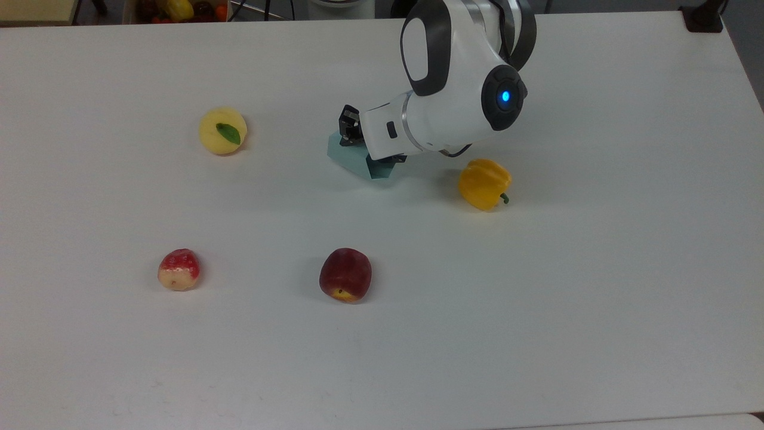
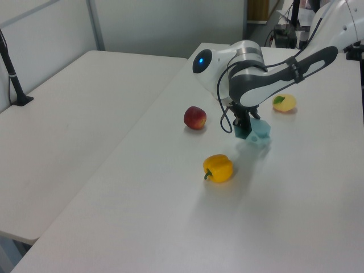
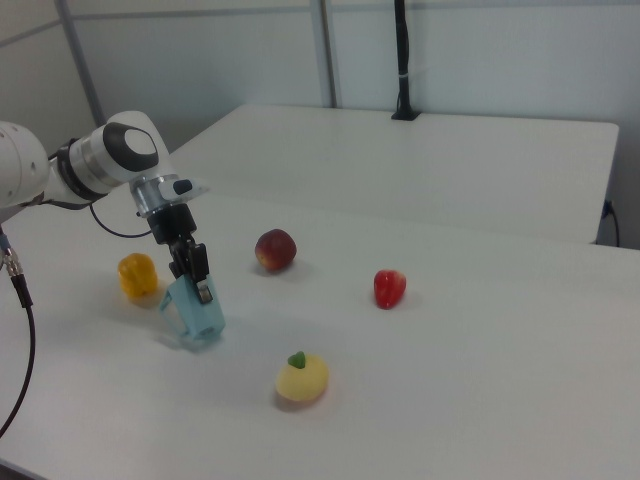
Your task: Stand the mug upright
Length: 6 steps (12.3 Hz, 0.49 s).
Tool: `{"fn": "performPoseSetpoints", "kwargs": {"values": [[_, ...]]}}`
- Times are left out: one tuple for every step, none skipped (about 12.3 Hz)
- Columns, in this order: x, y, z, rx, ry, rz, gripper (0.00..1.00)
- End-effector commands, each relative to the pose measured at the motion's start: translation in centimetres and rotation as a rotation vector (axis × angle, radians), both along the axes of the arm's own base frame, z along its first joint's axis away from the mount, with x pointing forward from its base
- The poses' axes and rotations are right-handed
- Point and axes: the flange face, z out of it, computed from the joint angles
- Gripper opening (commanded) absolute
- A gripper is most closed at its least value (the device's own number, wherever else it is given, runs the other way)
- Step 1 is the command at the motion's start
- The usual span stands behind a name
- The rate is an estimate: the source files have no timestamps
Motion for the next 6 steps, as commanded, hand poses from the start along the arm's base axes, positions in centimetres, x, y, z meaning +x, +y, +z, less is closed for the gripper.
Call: {"fn": "performPoseSetpoints", "kwargs": {"values": [[-0.9, -1.1, 1.3, 0.061, 0.042, 0.049, 0.0], [-0.8, -2.0, 3.0, 0.097, 0.043, 0.061, 0.0], [-0.9, -2.6, 4.3, 0.154, 0.049, 0.064, 0.0], [-1.1, -3.1, 6.7, 0.237, 0.053, 0.093, 0.0], [-1.4, -4.4, 9.0, 0.287, 0.051, 0.122, 0.0], [-1.9, -5.1, 10.5, 0.346, 0.048, 0.152, 0.0]]}}
